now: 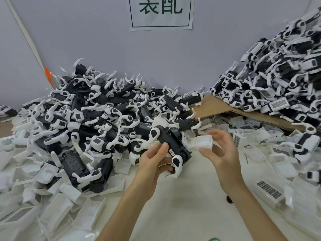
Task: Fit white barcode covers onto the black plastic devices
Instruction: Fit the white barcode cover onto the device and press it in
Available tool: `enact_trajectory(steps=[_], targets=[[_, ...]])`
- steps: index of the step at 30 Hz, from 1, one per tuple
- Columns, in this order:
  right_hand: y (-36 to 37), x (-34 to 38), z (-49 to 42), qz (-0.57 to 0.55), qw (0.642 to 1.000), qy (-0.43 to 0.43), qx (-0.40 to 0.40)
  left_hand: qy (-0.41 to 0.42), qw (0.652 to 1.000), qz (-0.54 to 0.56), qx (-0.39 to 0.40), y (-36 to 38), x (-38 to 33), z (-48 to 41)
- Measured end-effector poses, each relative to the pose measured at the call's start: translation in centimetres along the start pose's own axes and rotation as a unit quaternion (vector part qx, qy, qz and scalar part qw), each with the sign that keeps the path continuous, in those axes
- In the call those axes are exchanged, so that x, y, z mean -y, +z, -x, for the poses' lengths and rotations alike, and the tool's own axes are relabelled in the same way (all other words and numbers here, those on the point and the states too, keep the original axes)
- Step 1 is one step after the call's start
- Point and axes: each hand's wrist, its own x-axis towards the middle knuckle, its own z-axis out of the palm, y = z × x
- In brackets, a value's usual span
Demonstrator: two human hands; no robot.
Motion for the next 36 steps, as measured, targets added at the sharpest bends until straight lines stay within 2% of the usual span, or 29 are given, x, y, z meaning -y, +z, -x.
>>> enact_trajectory(steps=[3,9,21,29,36], targets=[[0.0,0.4,0.1,-0.054,0.998,-0.008,0.015,0.001,1.0,-0.019,0.006,-0.1,0.3,-0.1],[0.5,0.2,0.2,-0.081,0.996,-0.001,0.031,0.021,0.998,-0.064,0.017,-0.1,0.4,0.0],[1.6,0.1,1.0,-0.017,0.997,0.002,0.073,0.051,0.987,-0.148,0.041,0.5,0.4,0.3],[1.8,0.1,1.1,-0.009,0.997,0.01,0.076,0.054,0.986,-0.15,0.038,0.6,0.3,0.4],[1.9,-0.3,1.3,0.036,0.996,-0.027,0.082,0.068,0.983,-0.17,0.026,0.5,0.3,0.4]])
